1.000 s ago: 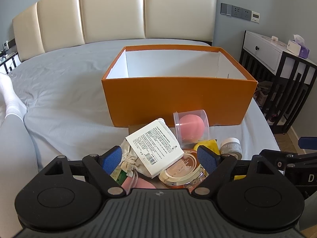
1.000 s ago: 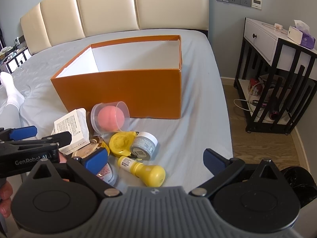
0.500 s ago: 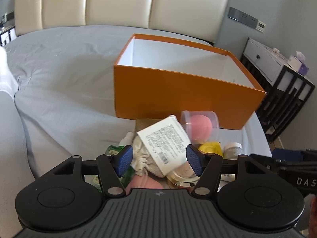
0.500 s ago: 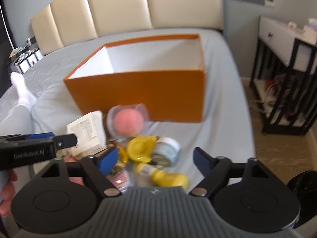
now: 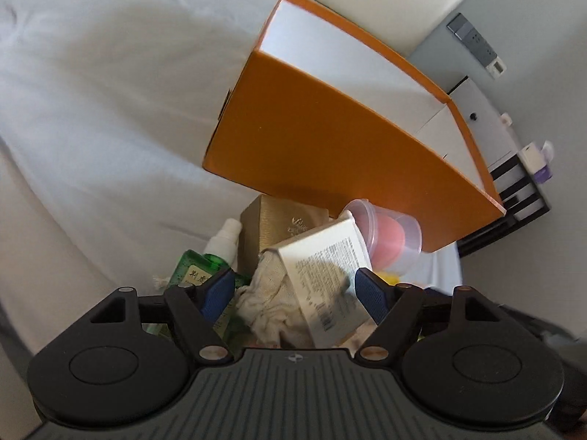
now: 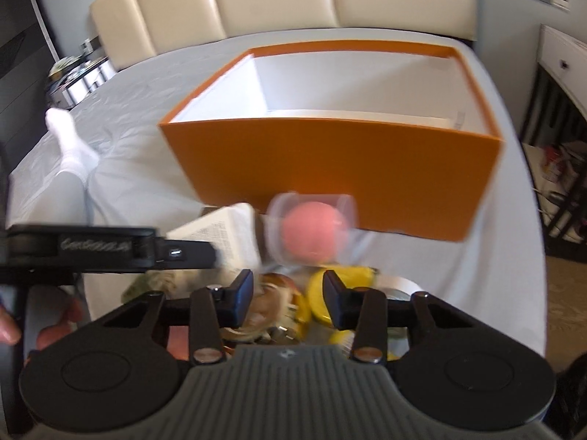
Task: Organize rigid objects
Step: 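Grasp the white cloth pouch with the left tool while the right tool grasps the gold compact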
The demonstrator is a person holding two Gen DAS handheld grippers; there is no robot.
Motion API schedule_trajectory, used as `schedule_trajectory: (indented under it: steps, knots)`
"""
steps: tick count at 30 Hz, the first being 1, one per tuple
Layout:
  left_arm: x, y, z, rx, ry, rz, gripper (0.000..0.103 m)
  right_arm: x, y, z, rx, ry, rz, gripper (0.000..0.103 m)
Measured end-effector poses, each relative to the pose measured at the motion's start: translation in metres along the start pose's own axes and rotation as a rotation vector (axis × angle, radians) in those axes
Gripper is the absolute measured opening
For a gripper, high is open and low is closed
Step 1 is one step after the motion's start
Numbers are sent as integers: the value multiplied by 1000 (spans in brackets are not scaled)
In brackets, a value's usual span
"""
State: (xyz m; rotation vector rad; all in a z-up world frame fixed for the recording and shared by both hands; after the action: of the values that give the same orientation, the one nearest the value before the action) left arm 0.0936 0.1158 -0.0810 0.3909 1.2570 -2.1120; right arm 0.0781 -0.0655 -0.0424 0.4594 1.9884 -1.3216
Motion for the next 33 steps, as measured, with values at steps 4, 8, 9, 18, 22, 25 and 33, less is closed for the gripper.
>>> schedule_trajectory:
  steps: [4,8,9,18,22,25,33]
  knots:
    - [-1,7,2,37,41,-17,84,0,17,-11,-19,-32,-34,35]
    - [-3,13,-1,46,28,-19,81,-5,25,-16,-5,-63,-22,35]
    - [-3,14,-2,52,21,-23,79,-6,27,-17,2,-75,-19,34]
    - [-4,-6,8,36,37,-10,48,-7,23,-16,30,-131,-15,26]
    - [-6,-14,14,64,17,-23,43,-4,23,-13,23,-122,-28,24]
    - [-9,-13,16,79,-14,-34,43,-1,24,-9,15,-95,-47,20]
    - [-2,1,28,125,-19,-79,45,5,27,2,9,-5,-83,19]
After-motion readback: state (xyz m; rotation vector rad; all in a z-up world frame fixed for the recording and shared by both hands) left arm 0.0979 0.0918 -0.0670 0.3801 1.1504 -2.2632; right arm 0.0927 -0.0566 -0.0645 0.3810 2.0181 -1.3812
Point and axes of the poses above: each gripper's, at about its wrist camera, not at the fingertips, and y roughly the way its jaws point, z to its right, x to its underside, the point moved 5 cm from there along y, roughly the way its jaws point, and after that the axes turned 9 degrees about z, right-handed, at the moved point
